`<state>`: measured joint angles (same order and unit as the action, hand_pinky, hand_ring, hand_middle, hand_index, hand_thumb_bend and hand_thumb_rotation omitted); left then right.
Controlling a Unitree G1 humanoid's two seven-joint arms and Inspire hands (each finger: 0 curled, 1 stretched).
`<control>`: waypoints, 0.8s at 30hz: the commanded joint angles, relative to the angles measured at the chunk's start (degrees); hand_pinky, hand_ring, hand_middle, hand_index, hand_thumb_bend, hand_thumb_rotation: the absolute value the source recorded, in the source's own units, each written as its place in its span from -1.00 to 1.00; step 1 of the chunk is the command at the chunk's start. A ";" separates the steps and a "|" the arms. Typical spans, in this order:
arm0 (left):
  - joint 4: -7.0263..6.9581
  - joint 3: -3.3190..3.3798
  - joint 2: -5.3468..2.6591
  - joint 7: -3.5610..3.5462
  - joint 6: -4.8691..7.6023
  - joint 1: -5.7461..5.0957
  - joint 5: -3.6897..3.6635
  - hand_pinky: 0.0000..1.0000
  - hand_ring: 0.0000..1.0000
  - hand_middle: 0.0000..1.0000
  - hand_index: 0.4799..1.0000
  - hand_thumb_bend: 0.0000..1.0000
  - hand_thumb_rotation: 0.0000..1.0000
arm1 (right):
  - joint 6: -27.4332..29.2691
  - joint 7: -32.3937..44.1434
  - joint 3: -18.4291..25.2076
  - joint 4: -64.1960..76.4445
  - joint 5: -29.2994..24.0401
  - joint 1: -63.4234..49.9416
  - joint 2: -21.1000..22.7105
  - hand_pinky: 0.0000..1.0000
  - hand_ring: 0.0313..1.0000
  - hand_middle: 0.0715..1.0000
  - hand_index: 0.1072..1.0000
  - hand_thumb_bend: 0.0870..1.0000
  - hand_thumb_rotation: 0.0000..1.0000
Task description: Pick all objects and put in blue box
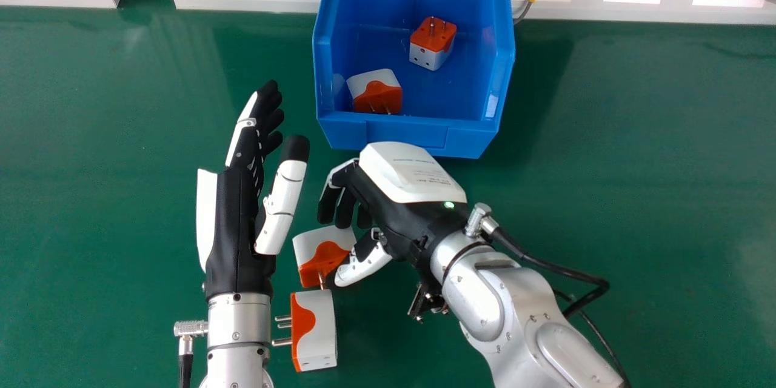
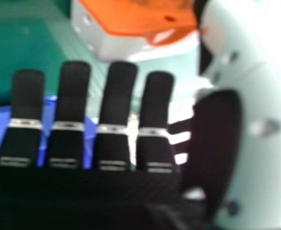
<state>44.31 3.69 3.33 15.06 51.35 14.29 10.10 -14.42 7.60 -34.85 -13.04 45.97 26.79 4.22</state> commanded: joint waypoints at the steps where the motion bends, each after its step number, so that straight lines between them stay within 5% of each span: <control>1: -0.89 -0.13 -0.09 0.03 1.08 0.51 -0.17 0.75 0.78 0.82 0.57 0.39 0.79 | 0.26 0.56 -1.77 -2.02 1.02 -0.55 0.22 0.35 0.48 0.51 0.29 0.46 -0.98; 24: -1.00 -0.02 0.08 0.12 1.02 0.82 -0.10 0.75 0.78 0.82 0.57 0.39 0.79 | 4.71 -3.79 -4.33 -8.09 2.20 1.42 -0.34 0.75 0.85 0.82 0.54 0.73 -1.00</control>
<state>44.24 3.69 3.31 15.06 51.38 14.33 10.11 -10.41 3.53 -39.12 -21.16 47.78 26.60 4.51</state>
